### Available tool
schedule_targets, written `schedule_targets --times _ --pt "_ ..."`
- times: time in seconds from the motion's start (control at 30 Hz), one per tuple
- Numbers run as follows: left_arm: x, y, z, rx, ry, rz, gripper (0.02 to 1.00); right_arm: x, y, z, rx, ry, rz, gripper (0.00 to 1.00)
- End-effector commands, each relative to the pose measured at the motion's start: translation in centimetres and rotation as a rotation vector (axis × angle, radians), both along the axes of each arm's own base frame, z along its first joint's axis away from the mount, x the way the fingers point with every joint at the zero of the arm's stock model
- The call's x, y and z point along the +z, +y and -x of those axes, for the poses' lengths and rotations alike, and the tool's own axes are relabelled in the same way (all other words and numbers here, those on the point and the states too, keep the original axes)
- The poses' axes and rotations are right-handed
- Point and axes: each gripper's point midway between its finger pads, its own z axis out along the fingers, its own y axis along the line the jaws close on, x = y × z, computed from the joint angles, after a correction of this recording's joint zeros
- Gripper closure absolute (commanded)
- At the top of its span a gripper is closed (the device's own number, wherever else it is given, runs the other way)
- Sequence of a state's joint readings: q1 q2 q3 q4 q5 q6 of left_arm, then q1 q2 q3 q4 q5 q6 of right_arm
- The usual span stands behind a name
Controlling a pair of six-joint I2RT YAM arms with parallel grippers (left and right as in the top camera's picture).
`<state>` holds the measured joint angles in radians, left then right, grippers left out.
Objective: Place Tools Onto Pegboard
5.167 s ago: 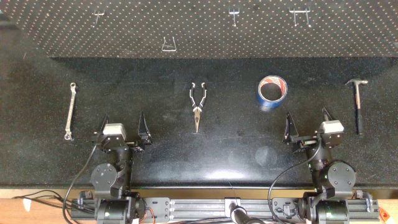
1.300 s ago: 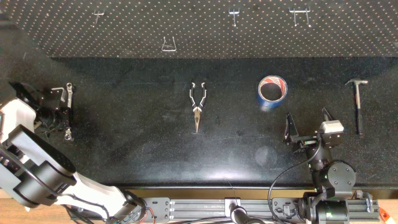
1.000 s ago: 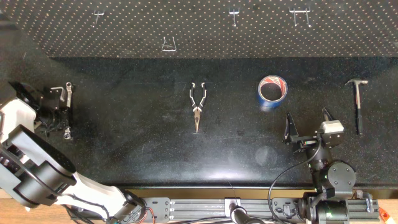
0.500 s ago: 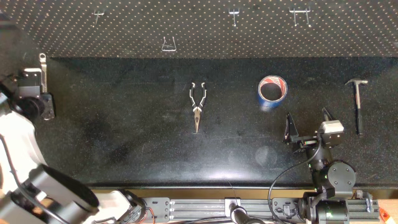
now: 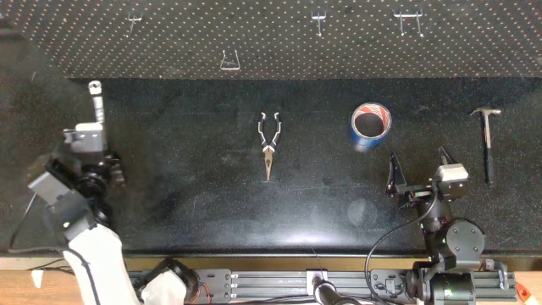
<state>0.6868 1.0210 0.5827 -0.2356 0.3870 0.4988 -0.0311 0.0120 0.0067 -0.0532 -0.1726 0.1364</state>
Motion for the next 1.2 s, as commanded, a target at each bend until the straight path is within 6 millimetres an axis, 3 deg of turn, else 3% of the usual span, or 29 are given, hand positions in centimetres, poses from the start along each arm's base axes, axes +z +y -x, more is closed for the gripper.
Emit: schedule_targets --times 0.03,0.2,0.43,0.63,0.8,1.03,1.2 --pt "4.1 -6.5 -3.2 -0.236 -0.182 0.052 0.989 -0.1 -0.2 0.0 -0.007 -0.002 0.014 0.025" --pt "7.8 -6.8 -4.9 -0.196 -0.339 0.128 0.989 -0.1 -0.2 0.0 -0.007 -0.002 0.014 0.025" --pt "11.0 -7.7 -3.7 -0.214 -0.434 0.058 0.991 -0.1 -0.2 0.0 -0.007 -0.002 0.014 0.025" --pt "9.2 -7.0 -3.2 -0.103 -0.47 -0.034 0.989 -0.1 -0.2 0.0 -0.007 -0.002 0.014 0.025" --pt "8.5 -8.1 -3.4 -0.147 -0.575 -0.073 0.989 -0.1 -0.2 0.0 -0.007 -0.002 0.014 0.025" --pt "3.7 -8.4 -6.2 -0.154 -0.441 0.043 0.989 -0.1 -0.2 0.0 -0.007 -0.002 0.014 0.025" --pt "3.5 -7.6 -8.4 -0.122 -0.414 0.12 0.989 -0.1 -0.2 0.0 -0.007 -0.002 0.014 0.025"
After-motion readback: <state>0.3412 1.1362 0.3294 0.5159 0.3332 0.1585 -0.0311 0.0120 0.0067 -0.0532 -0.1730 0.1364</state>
